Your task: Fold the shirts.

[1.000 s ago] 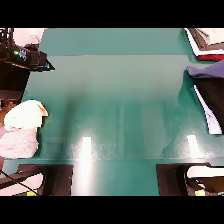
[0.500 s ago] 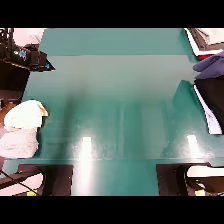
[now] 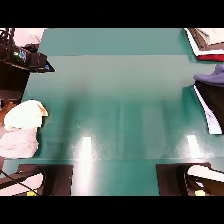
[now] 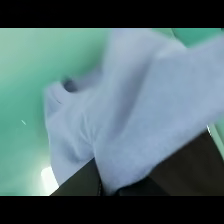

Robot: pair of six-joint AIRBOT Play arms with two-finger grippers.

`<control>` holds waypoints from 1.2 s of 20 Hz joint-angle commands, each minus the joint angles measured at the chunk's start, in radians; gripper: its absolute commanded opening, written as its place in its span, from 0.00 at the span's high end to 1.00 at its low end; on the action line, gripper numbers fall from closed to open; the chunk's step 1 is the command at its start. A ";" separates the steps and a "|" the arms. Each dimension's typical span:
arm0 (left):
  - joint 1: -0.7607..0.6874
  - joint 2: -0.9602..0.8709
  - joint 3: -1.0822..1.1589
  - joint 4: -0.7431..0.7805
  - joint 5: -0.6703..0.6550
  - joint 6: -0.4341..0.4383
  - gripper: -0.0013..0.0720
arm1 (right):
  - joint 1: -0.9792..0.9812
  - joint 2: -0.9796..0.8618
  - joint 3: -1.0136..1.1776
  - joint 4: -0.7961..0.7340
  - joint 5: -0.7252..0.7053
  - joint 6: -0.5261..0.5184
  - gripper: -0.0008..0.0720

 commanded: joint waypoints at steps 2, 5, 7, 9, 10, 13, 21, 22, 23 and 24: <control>0.000 0.000 0.000 0.000 -0.005 0.029 0.95 | -0.145 0.090 -0.193 -0.006 0.057 0.021 0.93; 0.000 0.000 0.000 0.000 -0.004 0.030 0.95 | -0.236 0.148 -0.316 -0.003 0.047 0.021 0.29; 0.000 0.000 0.000 0.000 -0.003 0.030 0.95 | -0.285 0.190 -0.379 0.001 0.034 0.073 0.29; 0.000 0.000 0.000 0.000 -0.001 0.031 0.95 | -0.311 0.229 -0.411 0.053 0.011 0.089 0.29; 0.000 0.000 0.000 0.000 0.000 0.031 0.95 | -0.313 0.246 -0.423 0.118 -0.006 0.089 0.29; 0.000 0.000 0.000 0.000 0.027 0.029 0.95 | -0.245 0.300 -0.448 0.373 -0.042 0.089 0.33; 0.000 0.000 0.000 -0.009 0.075 0.022 0.95 | 0.370 0.427 -0.447 0.458 -0.074 0.085 0.96; 0.000 0.000 0.000 -0.009 0.085 0.022 0.95 | 0.437 0.435 -0.447 0.457 -0.089 0.085 0.96; 0.000 0.000 0.000 -0.009 0.093 0.022 0.95 | 0.502 0.439 -0.447 0.457 -0.107 0.085 0.96; 0.000 0.000 0.000 -0.009 0.099 0.022 0.95 | 0.559 0.438 -0.446 0.457 -0.120 0.085 0.96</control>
